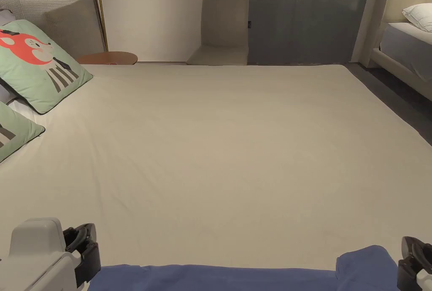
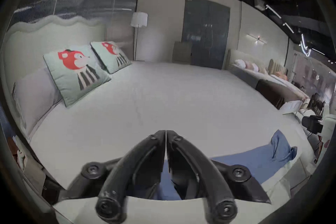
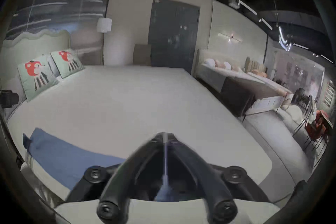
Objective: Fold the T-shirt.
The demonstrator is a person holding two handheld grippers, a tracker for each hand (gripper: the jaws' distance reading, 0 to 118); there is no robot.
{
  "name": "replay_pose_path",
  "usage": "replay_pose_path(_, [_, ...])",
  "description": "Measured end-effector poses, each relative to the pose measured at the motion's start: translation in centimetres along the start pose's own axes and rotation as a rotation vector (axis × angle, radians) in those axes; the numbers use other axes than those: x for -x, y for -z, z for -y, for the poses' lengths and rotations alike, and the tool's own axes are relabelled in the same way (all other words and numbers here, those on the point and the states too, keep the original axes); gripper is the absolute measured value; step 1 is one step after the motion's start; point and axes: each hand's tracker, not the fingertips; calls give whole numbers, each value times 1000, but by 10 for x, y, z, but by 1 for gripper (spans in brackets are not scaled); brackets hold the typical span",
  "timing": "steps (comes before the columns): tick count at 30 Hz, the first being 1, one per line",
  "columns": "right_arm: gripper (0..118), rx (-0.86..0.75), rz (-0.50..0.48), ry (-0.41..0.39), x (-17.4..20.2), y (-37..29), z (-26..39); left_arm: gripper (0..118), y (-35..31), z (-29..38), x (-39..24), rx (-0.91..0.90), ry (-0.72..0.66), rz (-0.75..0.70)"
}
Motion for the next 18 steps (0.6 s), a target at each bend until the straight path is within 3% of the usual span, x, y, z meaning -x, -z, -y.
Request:
replay_pose_path(6, [1,-11,-48,5,22,1,-2,0,7,8,8,45,0,60])
replay_pose_path(9, [1,-3,-54,1,26,3,2,0,19,10,32,118,-99,137])
replay_pose_path(12, [1,8,-52,-1,31,1,3,3,34,13,70,224,-261,309])
replay_pose_path(13, [1,11,-55,2,32,1,4,21,43,18,86,283,-315,358])
replay_pose_path(16, [1,21,-53,-1,38,-2,5,107,64,37,119,401,-388,421])
replay_pose_path(18, [1,31,-57,-12,43,-3,8,110,77,50,139,470,-440,462])
